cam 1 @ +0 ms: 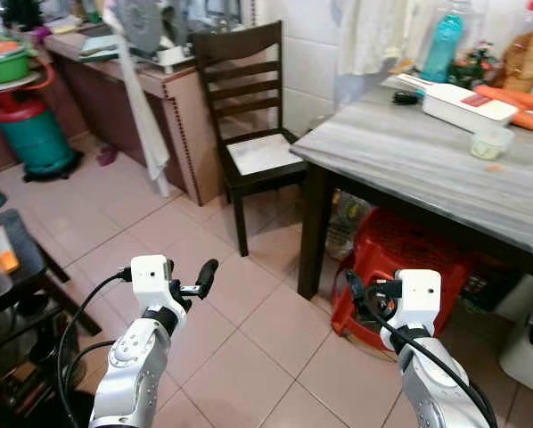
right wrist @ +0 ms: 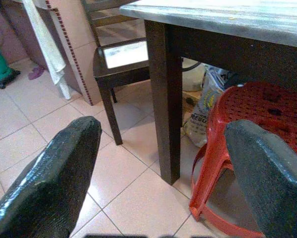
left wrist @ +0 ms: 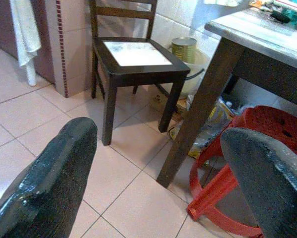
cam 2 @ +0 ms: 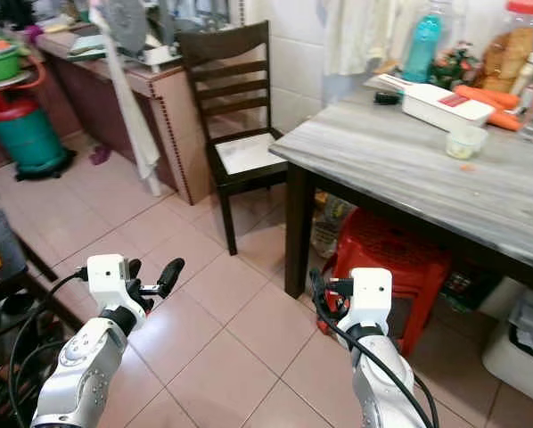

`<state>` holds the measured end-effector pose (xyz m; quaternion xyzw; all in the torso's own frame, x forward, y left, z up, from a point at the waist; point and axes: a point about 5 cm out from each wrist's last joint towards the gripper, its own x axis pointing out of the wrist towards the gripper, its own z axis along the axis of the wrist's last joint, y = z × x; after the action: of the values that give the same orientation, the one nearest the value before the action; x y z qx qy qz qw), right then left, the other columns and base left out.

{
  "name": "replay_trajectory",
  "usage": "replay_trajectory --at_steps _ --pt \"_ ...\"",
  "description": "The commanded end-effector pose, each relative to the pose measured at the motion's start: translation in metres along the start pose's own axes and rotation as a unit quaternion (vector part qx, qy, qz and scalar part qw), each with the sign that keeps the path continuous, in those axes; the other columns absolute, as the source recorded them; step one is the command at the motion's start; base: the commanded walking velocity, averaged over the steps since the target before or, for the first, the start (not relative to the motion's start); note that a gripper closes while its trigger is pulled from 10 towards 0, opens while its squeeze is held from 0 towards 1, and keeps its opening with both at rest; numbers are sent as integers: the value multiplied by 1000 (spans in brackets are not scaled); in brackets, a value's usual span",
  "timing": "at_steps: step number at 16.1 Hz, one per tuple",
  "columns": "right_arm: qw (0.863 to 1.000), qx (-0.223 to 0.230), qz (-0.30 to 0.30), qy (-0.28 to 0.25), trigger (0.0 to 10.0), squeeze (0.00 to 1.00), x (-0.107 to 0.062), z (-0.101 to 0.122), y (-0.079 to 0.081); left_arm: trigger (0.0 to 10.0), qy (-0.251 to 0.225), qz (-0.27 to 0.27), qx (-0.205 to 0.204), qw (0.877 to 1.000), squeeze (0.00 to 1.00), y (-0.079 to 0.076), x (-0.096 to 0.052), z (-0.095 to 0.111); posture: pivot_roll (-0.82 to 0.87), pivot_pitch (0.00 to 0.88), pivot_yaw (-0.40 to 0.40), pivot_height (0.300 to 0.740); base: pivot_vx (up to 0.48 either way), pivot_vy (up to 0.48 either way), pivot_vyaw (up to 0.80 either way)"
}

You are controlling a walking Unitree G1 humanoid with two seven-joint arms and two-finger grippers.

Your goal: Setting the table

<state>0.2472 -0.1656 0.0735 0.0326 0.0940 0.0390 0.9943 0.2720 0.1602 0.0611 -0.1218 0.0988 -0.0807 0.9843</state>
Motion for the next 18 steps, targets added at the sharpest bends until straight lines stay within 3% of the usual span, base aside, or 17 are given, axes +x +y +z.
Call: replay_trajectory --at_steps 1,5,18 --pt "1000 3 1 0 10000 0 3 2 1 10000 6 5 5 1000 0 2 2 1 -92 0 64 740 0 0 -800" --pt "1000 10 -2 1 10000 0 4 1 1 10000 6 5 8 1000 0 1 4 2 -96 0 69 740 -123 0 -517" --pt "999 19 -27 0 10000 0 4 1 -3 10000 9 1 17 1000 0 0 8 5 -101 0 85 740 -266 0 0"
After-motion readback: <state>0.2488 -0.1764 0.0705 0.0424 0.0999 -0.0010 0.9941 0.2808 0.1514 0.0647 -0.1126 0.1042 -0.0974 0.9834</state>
